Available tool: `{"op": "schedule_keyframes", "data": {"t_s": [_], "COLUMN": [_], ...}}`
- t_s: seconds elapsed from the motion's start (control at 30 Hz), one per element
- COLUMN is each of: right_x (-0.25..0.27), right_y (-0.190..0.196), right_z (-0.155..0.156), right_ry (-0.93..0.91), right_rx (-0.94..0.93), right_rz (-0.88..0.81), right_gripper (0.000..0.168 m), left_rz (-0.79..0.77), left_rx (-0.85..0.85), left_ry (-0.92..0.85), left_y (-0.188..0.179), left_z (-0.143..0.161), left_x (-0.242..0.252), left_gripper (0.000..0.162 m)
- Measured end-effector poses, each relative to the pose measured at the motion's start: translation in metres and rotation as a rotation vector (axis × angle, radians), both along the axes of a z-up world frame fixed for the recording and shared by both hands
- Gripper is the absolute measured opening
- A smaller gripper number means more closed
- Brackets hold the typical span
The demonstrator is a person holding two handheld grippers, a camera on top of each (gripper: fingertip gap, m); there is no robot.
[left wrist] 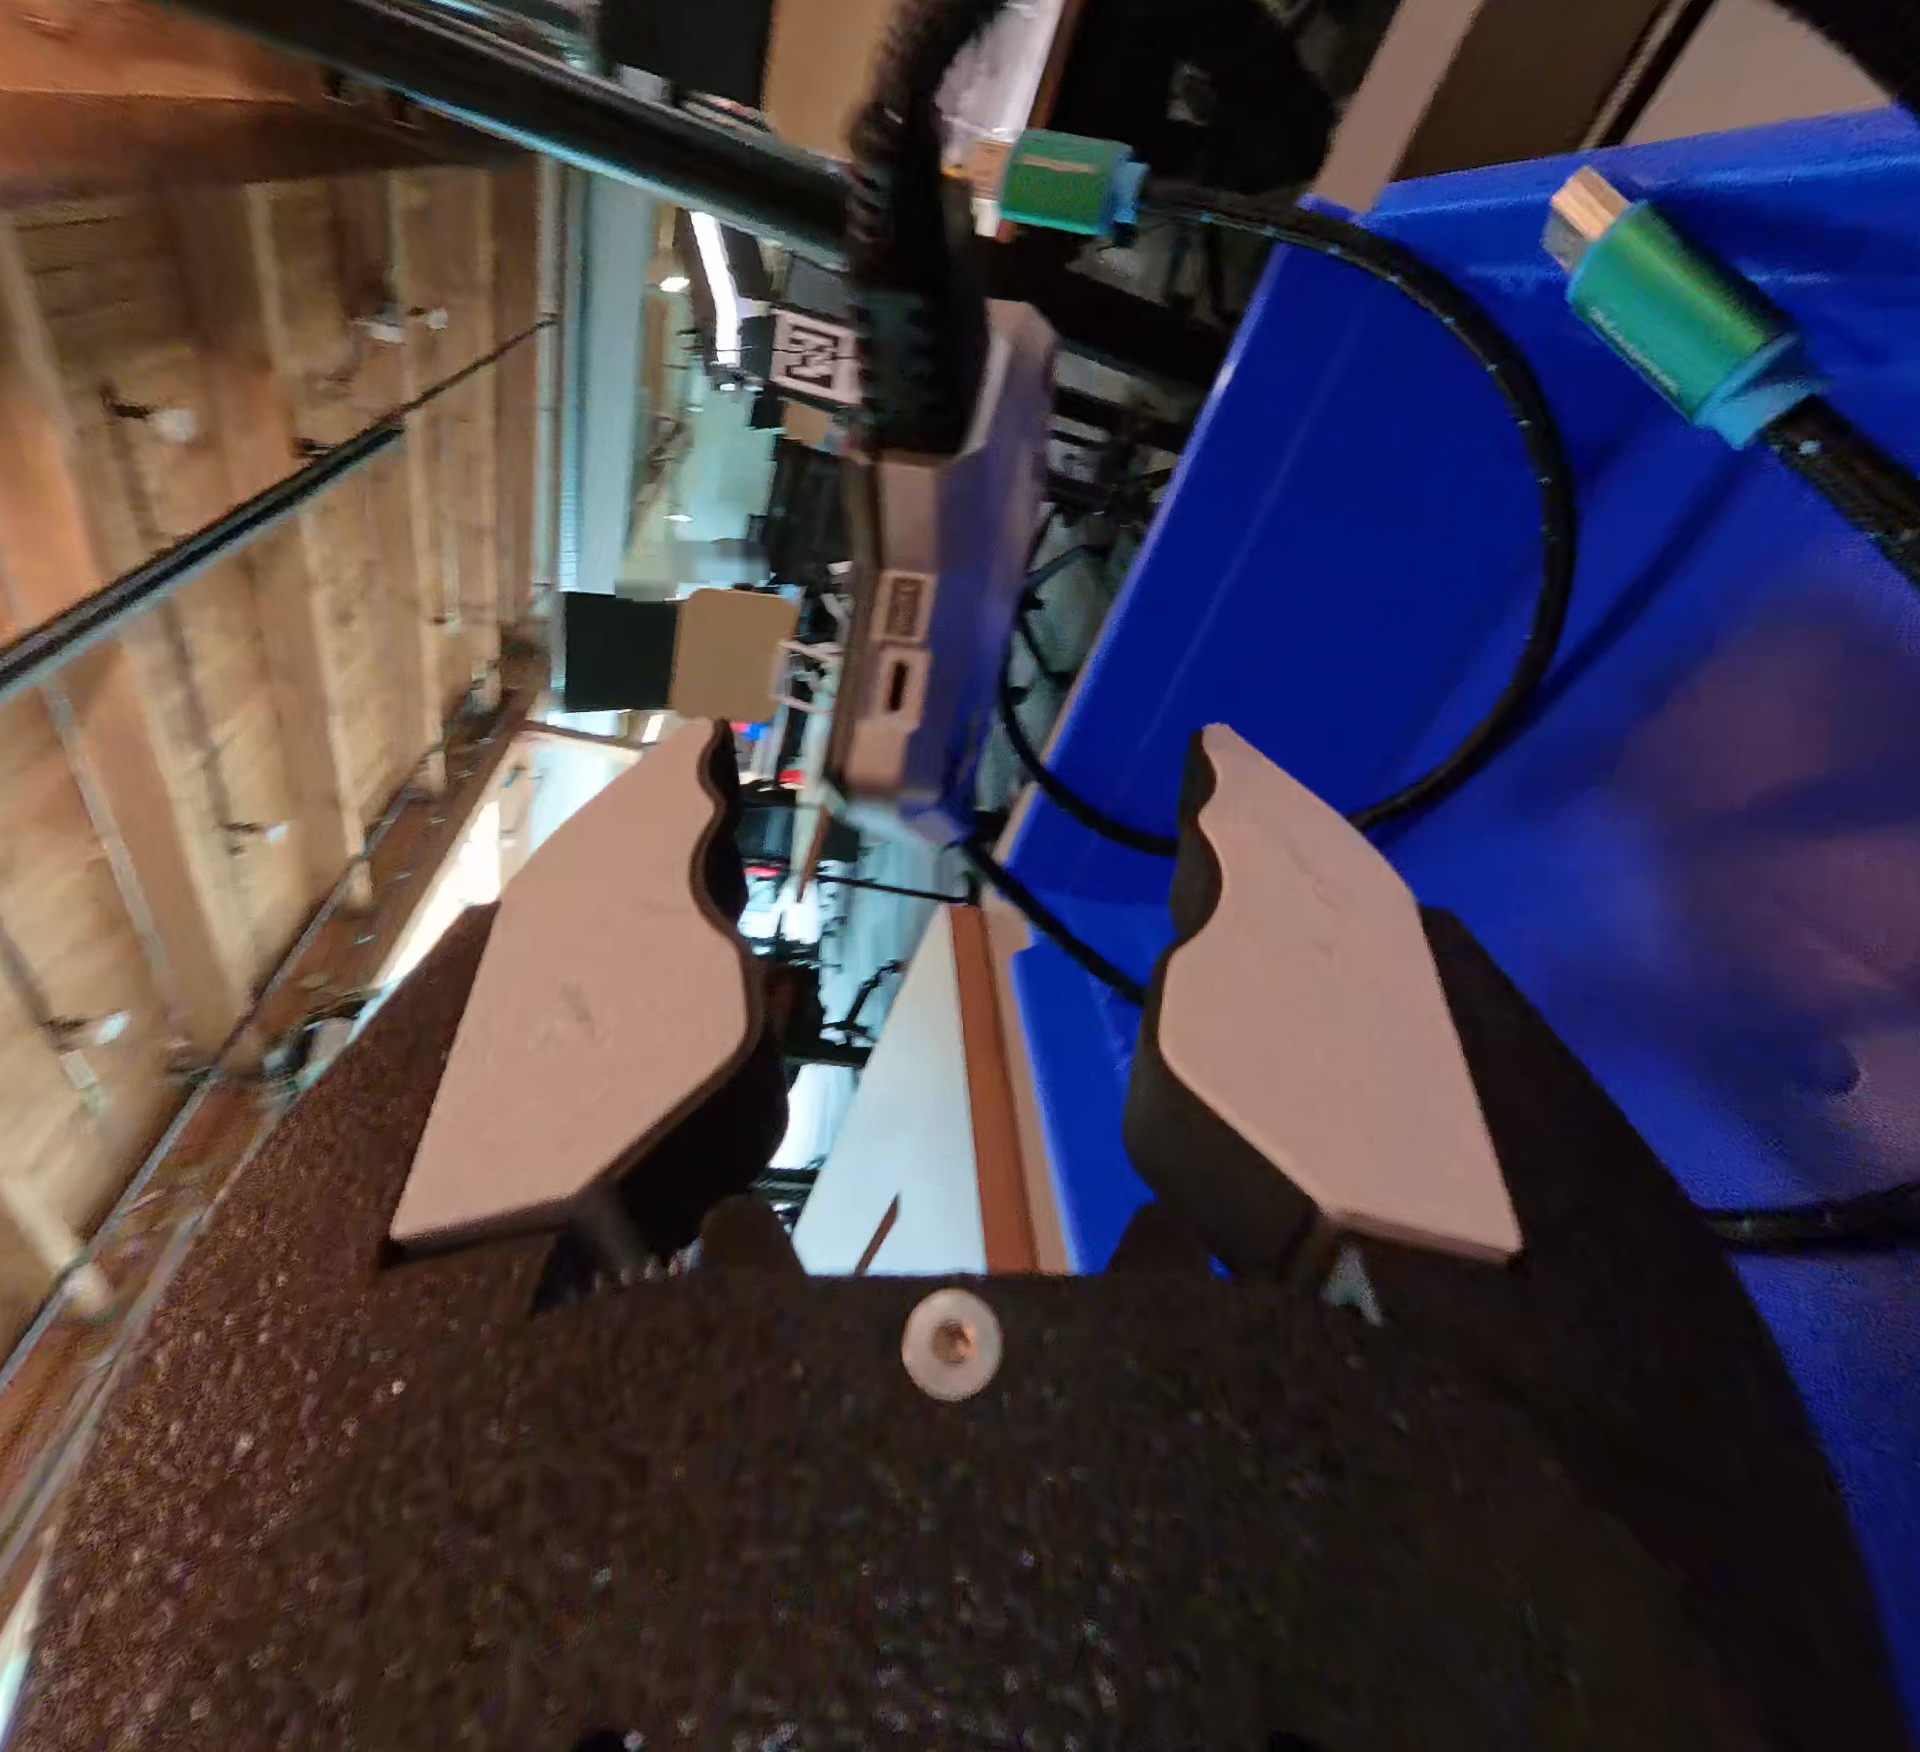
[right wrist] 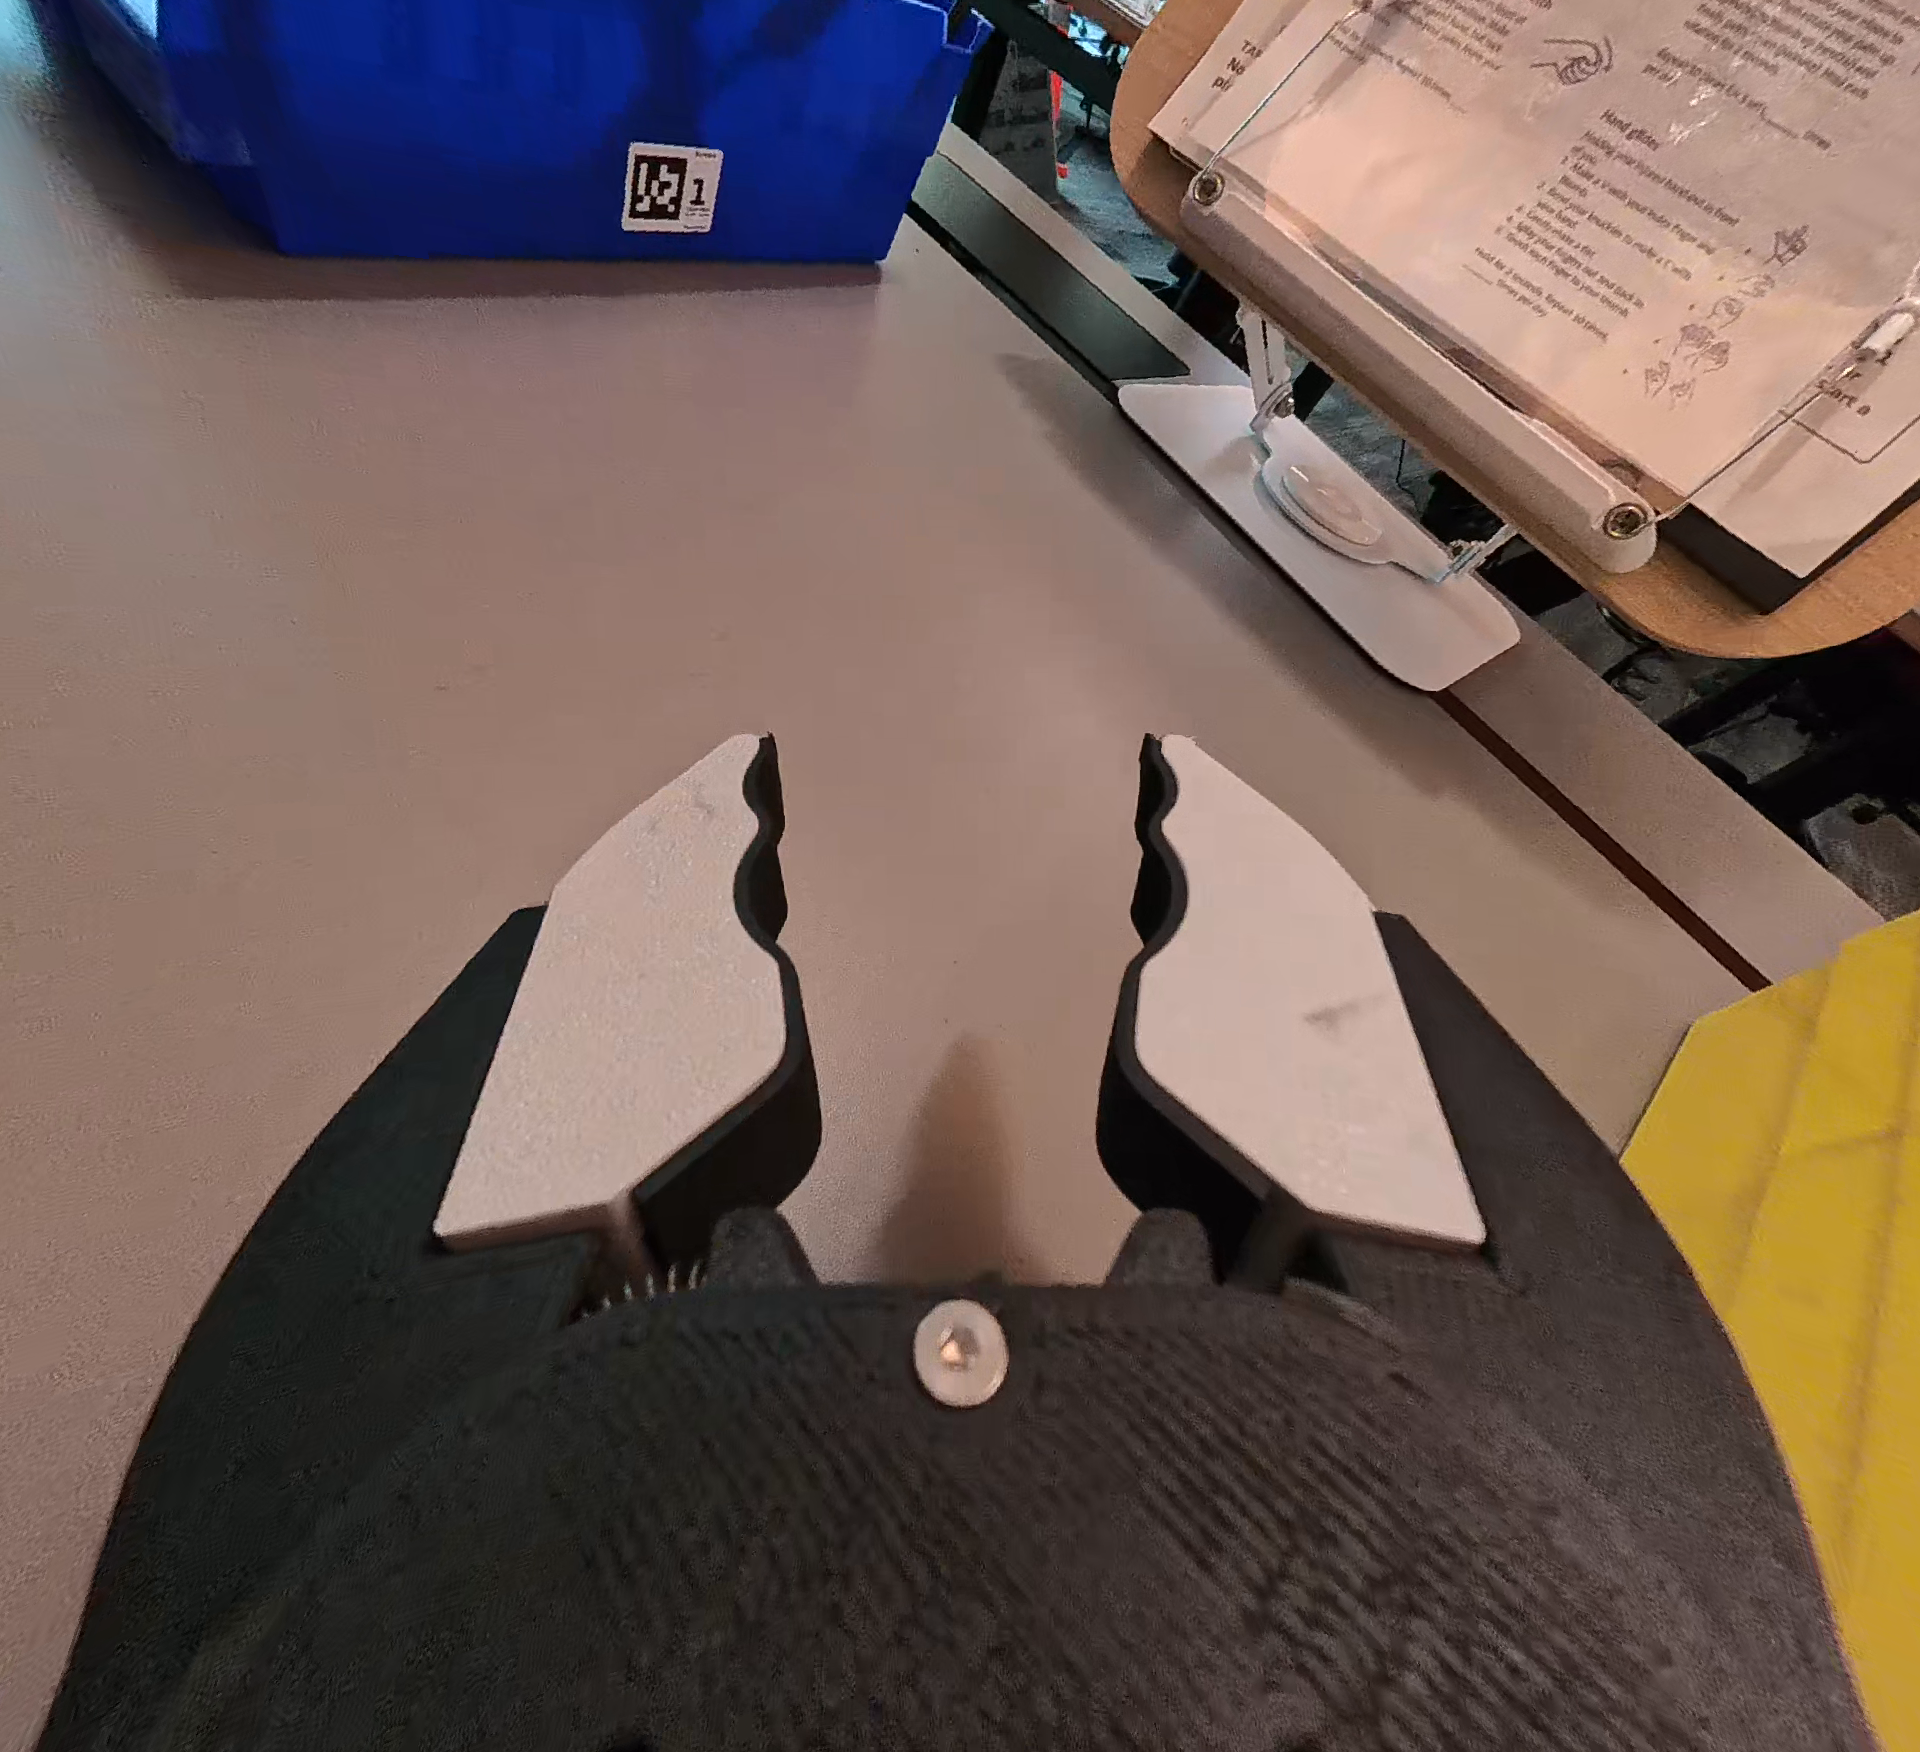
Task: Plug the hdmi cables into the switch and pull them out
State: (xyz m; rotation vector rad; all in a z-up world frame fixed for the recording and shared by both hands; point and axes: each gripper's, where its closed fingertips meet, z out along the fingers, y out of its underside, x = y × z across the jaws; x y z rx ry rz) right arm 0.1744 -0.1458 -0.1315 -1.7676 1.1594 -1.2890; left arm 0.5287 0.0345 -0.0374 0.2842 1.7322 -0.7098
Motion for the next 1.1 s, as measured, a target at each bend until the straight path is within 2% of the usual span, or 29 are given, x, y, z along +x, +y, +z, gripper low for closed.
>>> {"op": "schedule_keyframes", "data": {"t_s": [0.07,0.1,0.13,0.2,0.23,0.3,0.47,0.57,0.67,0.8,0.93,1.0,1.1], "right_x": [0.0,0.0,0.0,-0.001,-0.001,-0.003,-0.003,-0.004,-0.011,-0.04,-0.098,-0.109,-0.107], "right_y": [0.001,0.002,0.002,0.001,0.0,-0.002,-0.002,0.002,0.008,0.021,0.038,0.03,0.03], "right_z": [-0.001,-0.001,0.0,0.001,0.002,0.004,0.011,0.02,0.043,0.106,0.19,0.208,0.206], "right_ry": [0.002,0.0,-0.002,-0.011,-0.017,-0.026,-0.051,-0.083,-0.136,-0.223,-0.362,-0.408,-0.393], "right_rx": [0.002,0.013,0.017,0.029,0.037,0.054,0.098,0.142,0.254,0.474,0.702,0.842,0.98], "right_rz": [0.004,0.01,0.009,0.004,0.005,0.002,0.008,0.043,0.11,0.25,0.466,0.448,0.485], "right_gripper": [0.067,0.067,0.066,0.066,0.066,0.066,0.067,0.068,0.07,0.079,0.062,0.059,0.061], "left_rz": [-0.029,-0.029,-0.018,0.033,0.05,0.061,0.085,0.036,-0.094,-0.347,-0.551,-0.651,-0.821], "left_rx": [-0.016,-0.037,-0.053,-0.051,-0.047,-0.044,-0.063,-0.164,-0.276,-0.348,-0.287,-0.225,-0.19], "left_ry": [0.0,-0.042,-0.063,-0.074,-0.17,-0.389,-0.724,-0.839,-0.863,-0.889,-0.962,-1.019,-1.03], "left_y": [-0.008,-0.009,-0.008,-0.003,0.0,0.005,0.017,0.025,0.024,0.007,-0.026,-0.046,-0.075], "left_z": [-0.003,0.003,0.009,0.021,0.04,0.091,0.207,0.257,0.285,0.292,0.257,0.228,0.185], "left_x": [0.007,0.008,0.009,0.006,-0.001,-0.025,-0.101,-0.151,-0.201,-0.27,-0.324,-0.348,-0.385], "left_gripper": [0.073,0.059,0.029,0.023,0.021,0.021,0.021,0.021,0.021,0.02,0.02,0.019,0.02]}}
